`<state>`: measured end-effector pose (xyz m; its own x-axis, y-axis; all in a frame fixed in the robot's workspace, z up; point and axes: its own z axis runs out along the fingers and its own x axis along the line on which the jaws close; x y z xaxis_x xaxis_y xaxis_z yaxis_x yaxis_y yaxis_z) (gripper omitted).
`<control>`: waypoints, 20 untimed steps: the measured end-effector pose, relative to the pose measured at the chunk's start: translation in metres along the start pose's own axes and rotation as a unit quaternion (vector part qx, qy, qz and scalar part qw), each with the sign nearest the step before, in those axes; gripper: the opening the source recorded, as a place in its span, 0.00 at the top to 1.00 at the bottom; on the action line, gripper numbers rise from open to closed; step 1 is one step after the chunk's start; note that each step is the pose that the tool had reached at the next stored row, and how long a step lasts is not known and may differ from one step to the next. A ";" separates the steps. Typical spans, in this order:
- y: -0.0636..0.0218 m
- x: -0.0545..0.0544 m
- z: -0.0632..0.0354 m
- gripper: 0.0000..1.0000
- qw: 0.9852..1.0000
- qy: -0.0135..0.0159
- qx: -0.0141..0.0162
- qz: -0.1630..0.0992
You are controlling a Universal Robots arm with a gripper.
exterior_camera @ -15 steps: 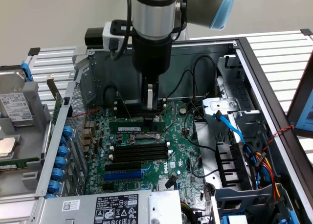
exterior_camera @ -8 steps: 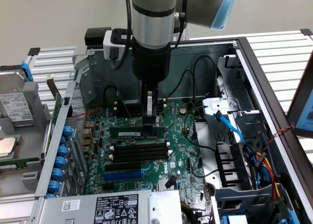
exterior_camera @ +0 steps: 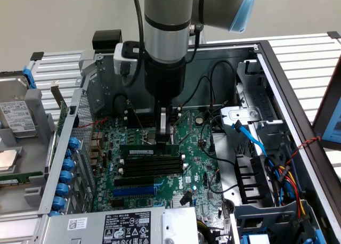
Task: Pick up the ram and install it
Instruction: 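Insert the ram into the slot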
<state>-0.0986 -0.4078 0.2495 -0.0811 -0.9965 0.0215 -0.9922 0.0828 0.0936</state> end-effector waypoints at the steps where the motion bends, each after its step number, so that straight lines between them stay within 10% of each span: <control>1: -0.0004 0.003 0.0001 0.88 1.000 -0.001 0.000 0.000; 20: -0.0058 0.007 0.0045 0.88 1.000 -0.003 0.003 -0.006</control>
<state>-0.0938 -0.4155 0.2446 -0.0687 -0.9975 0.0150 -0.9937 0.0697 0.0879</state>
